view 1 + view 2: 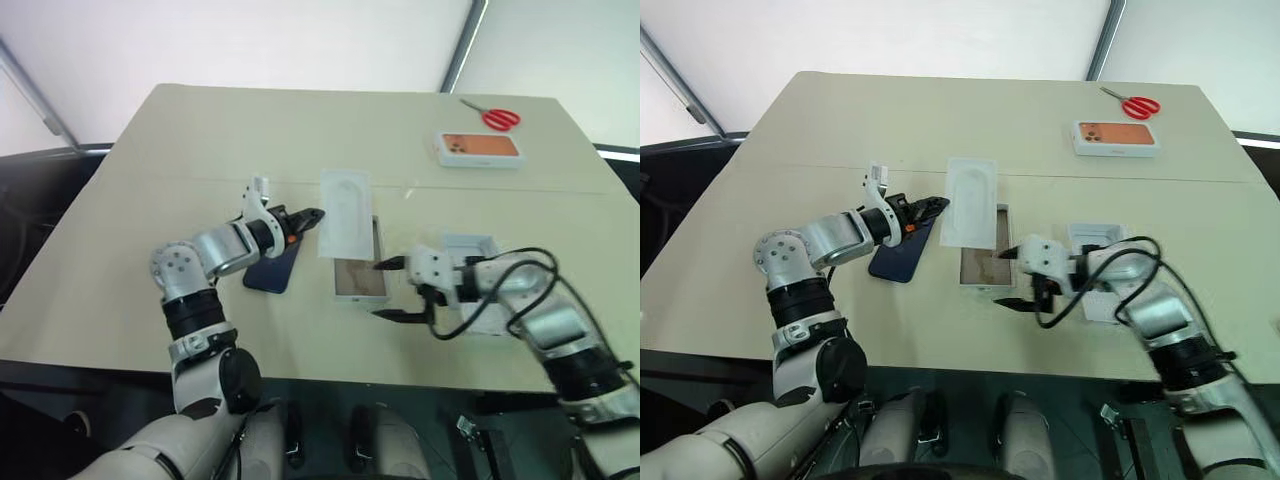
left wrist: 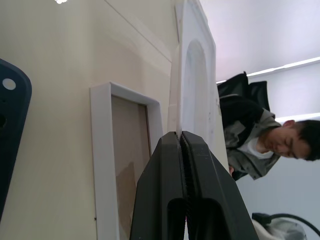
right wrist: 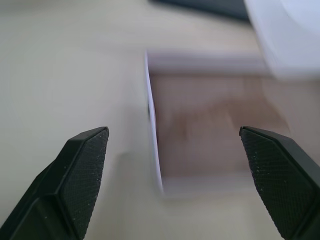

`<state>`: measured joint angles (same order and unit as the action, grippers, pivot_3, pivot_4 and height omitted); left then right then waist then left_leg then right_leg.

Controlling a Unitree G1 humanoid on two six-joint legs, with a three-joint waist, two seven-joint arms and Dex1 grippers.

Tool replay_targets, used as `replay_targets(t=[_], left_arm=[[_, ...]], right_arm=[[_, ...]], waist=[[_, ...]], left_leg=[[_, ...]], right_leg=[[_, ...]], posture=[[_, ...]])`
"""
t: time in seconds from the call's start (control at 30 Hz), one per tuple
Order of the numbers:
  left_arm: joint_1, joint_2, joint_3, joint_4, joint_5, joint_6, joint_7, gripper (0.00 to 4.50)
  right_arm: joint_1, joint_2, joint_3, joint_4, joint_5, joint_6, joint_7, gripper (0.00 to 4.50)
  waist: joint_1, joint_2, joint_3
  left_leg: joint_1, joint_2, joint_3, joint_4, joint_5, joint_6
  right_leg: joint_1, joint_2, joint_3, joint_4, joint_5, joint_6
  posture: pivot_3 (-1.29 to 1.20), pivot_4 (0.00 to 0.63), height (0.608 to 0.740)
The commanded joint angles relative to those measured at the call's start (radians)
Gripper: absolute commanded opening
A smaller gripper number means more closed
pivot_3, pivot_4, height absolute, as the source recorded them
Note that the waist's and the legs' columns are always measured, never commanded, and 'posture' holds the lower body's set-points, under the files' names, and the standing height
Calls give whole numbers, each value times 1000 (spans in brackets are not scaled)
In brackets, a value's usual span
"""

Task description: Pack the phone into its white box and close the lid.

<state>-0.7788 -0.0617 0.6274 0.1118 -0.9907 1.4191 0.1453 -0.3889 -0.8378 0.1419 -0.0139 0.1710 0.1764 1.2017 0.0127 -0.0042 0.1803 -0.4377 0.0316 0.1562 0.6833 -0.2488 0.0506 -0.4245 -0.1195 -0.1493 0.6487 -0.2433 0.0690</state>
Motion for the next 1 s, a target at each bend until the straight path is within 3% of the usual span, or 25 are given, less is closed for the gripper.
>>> replay_targets(t=[0.03, 0.37, 0.5, 0.63, 0.7, 0.77, 0.93, 0.97, 1.0], left_arm=[[11, -18, -23, -28, -21, 35, 25, 0], [39, -82, -62, -39, 12, 45, 90, 0], [51, -94, -56, -67, -5, 56, 97, 1286], [43, -73, -59, -85, 1, 62, 98, 3524], [39, -70, -54, -84, -1, 66, 101, 4421], [31, -58, -54, -95, -11, 67, 92, 4474], [13, 74, -157, -145, 39, -45, -42, 4474], [23, 111, -192, -162, 54, -79, -93, 4500], [39, 153, -235, -180, 79, -116, -142, 4500]], right_arm=[[-19, -41, -71, 67, -3, -65, -2, 4475], [-106, 53, -75, 214, -68, -190, -122, 4475], [-123, 72, -73, 238, -84, -221, -145, 4500], [-136, 92, -87, 235, -51, -191, -152, 4500], [-138, 99, -94, 229, -31, -168, -147, 4500], [-147, 114, -99, 226, -22, -154, -162, 4500], [-184, 186, -64, 220, -55, -141, -231, 4500], [-189, 200, -52, 202, -62, -128, -241, 3930], [-198, 217, -43, 191, -67, -106, -253, 3688]], waist=[[0, 0, 0], [0, -1, 0], [0, -1, 0], [-2, -1, 0], [-2, -1, 0], [-1, -1, 0], [-7, -1, 0], [-7, -1, 0], [-8, 0, 0]], left_leg=[[0, 0, 0, 0, 0, 0], [0, 1, 0, 0, 0, 0], [0, 0, 0, 0, 0, 0], [0, 0, 0, 0, 0, 0], [0, 1, 0, 0, 0, 0], [0, 1, 0, 0, 0, 0], [0, 1, 0, -1, 1, -1], [0, 1, 0, -1, 1, -1], [0, 1, 0, -1, 1, -1]], right_leg=[[0, 0, 0, 0, 0, 0], [0, 1, 0, 0, 0, 0], [0, 0, 0, 0, 0, 0], [0, 0, 0, 0, 0, 0], [0, 0, 0, 0, 0, 0], [0, 0, 0, 0, 0, 0], [-1, 1, 0, 1, 0, 0], [-1, 1, 0, 1, 0, 0], [-1, 1, 0, 1, 0, 0]], posture=[[0, 150, 738], [0, 150, 738], [0, 150, 738], [0, 150, 738], [0, 150, 738], [0, 150, 738], [0, 150, 738], [0, 150, 738], [0, 150, 738]])
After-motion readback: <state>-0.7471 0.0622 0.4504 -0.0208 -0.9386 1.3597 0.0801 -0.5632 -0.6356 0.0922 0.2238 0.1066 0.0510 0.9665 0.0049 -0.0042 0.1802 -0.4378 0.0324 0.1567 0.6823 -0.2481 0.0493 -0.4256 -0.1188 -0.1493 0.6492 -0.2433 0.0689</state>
